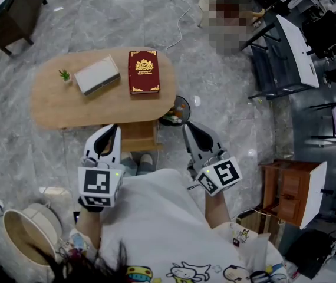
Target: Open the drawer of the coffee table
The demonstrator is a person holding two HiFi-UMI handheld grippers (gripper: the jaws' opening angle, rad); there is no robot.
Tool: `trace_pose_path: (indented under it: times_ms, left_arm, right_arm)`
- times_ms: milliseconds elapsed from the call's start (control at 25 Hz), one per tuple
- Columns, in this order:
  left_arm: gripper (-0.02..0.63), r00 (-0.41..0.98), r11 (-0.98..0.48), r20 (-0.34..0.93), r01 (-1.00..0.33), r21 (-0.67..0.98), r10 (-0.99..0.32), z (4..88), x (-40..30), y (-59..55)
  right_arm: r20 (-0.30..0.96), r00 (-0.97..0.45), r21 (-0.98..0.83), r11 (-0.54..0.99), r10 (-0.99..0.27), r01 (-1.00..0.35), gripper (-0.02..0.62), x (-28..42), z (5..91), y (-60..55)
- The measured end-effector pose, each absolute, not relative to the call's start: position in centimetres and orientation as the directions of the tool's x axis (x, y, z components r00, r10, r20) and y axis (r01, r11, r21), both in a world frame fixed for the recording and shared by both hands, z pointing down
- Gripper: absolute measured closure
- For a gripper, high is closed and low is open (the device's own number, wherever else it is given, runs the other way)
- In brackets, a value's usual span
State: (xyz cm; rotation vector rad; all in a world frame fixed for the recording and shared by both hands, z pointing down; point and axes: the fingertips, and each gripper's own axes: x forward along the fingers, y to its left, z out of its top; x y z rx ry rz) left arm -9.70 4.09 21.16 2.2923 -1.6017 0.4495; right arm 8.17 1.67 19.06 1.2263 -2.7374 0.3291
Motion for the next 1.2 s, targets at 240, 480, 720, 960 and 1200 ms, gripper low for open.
trace_pose_path:
  times_ms: [240,480,720,960,1200]
  left_arm:
    - [0.601,0.319,-0.324,0.423,-0.944,0.063,-0.848,21.1,-9.8,4.0]
    - [0.601,0.313,-0.321,0.419,-0.946,0.054,-0.852,21.2,-10.4,4.4]
    - [0.601,0.301,-0.312,0.410,-0.949,0.042,-0.861,21.0,-10.9,4.7]
    - [0.601,0.297,-0.310,0.403,-0.950,0.033,-0.866,20.7,-11.1,5.1]
    - [0.601,0.308,-0.328,0.386,-0.945,0.016,-0.869,20.5,-10.9,5.1]
  right_arm:
    - [0.217,-0.667,-0.142,0.653,-0.712,-0.744,0.597,8.3,19.2,1.9]
    - [0.225,-0.662,-0.147,0.647,-0.715,-0.748,0.597,8.6,19.5,2.0]
    - [0.232,-0.663,-0.144,0.648,-0.712,-0.748,0.597,8.6,19.7,2.4]
    - [0.241,-0.665,-0.135,0.654,-0.707,-0.744,0.597,8.5,19.7,2.8]
    - [0.234,-0.664,-0.119,0.657,-0.710,-0.744,0.597,8.6,19.6,3.2]
